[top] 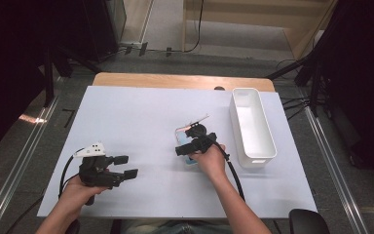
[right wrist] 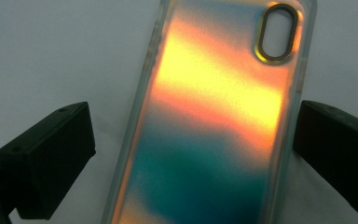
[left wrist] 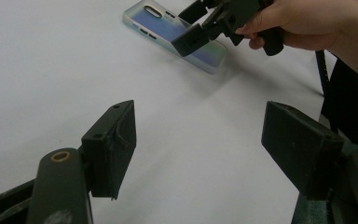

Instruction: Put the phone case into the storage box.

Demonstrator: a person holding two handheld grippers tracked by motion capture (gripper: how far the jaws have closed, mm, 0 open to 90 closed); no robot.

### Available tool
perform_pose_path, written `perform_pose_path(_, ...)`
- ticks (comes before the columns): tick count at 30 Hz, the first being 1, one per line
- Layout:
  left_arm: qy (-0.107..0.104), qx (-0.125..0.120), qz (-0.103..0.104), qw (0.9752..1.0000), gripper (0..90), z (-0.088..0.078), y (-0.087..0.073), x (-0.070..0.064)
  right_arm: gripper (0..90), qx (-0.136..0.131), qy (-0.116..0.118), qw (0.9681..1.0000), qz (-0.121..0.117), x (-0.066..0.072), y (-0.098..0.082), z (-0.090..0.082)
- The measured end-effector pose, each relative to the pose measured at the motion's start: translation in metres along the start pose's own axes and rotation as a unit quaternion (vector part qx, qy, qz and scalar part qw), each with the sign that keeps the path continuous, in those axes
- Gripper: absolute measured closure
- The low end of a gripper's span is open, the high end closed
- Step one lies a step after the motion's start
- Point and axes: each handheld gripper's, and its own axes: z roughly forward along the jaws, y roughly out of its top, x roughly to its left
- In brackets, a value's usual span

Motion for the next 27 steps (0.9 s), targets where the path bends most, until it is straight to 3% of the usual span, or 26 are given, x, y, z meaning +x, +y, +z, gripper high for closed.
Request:
perform_pose_path(13, 0.001, 0.0, 0.0, 1.0, 26.2, 0.0, 0.0001, -0.0001, 0.0, 0.003, -0.014, 0.9998, -0.015, 0.0029, -0.0007, 0.0016)
perform_pose_path(15, 0.001, 0.001, -0.001, 1.0, 26.2, -0.0001, 0.0, -0.0003, 1.2, 0.003, -0.023, 0.9995, -0.019, 0.0047, -0.001, 0.0021)
perform_pose_path(17, 0.002, 0.0, 0.0, 1.0, 26.2, -0.0002, 0.0, -0.0003, 6.2, 0.001, -0.048, 0.9986, -0.024, 0.0071, -0.0023, 0.0012)
perform_pose_path(27, 0.002, 0.001, 0.001, 1.0, 26.1, 0.0003, 0.0001, 0.0, 10.2, -0.004, -0.052, 0.9983, -0.025, 0.0067, -0.0031, 0.0005)
